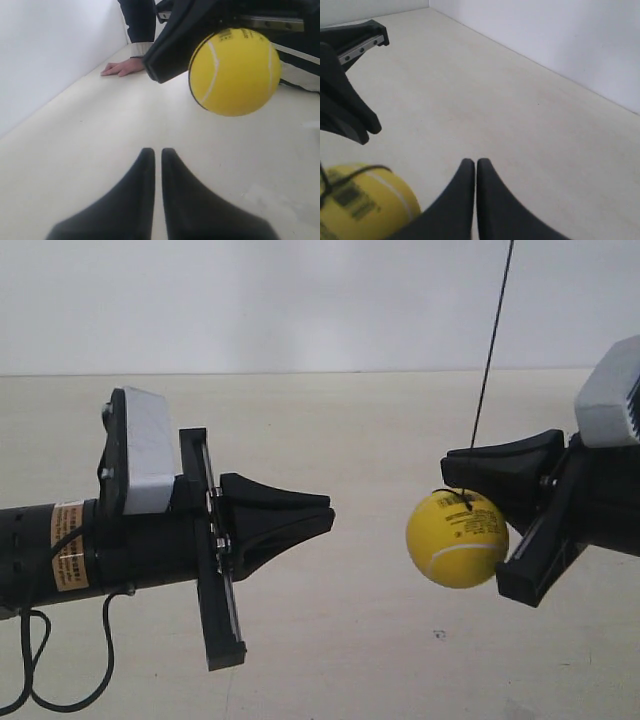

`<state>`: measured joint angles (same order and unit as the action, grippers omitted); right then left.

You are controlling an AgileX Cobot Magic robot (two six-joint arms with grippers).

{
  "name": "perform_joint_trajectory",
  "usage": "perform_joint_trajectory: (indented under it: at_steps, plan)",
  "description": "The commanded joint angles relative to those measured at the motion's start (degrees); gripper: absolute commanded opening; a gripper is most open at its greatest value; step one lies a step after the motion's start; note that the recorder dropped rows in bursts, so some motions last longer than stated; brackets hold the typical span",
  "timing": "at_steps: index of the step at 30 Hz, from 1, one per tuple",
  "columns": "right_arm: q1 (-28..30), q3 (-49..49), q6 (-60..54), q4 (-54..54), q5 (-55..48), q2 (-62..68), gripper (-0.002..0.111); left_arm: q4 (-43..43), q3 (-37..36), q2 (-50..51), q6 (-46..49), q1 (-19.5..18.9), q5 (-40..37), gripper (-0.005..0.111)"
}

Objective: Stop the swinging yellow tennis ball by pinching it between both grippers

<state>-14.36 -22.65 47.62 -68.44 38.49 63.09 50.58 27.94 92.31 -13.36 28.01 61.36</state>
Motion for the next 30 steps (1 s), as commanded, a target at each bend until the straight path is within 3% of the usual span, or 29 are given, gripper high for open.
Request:
perform_joint_trajectory:
  at_steps: [1, 6, 11, 18, 22, 30]
  plan:
    - [-0.16, -0.02, 3.08, 0.45, -6.82, -2.03, 0.000, 1.45, 0.13, 0.20, -0.87, 0.52, 0.07, 0.005]
    - [-0.16, -0.02, 9.08, -4.70, -7.73, -6.84, 0.000, 1.44, 0.13, 0.20, -1.13, 0.52, 1.55, 0.005]
    - [-0.16, -0.02, 15.20, -14.26, -0.26, -8.37, 0.000, 2.83, 0.13, 0.20, -1.13, 0.52, 6.06, 0.005]
    - [-0.16, -0.02, 15.16, -14.77, 3.70, -6.59, 0.000, 2.58, 1.49, 0.20, -1.69, 0.72, 8.61, 0.005]
    - [-0.16, -0.02, 13.67, -14.41, 5.12, -3.73, 0.000, 3.21, 1.79, 0.20, -2.28, 2.96, 8.61, 0.005]
    - [-0.16, -0.02, 13.18, -14.30, 6.13, -3.73, 0.000, 2.30, 1.79, 0.20, -1.62, 3.19, 5.90, 0.005]
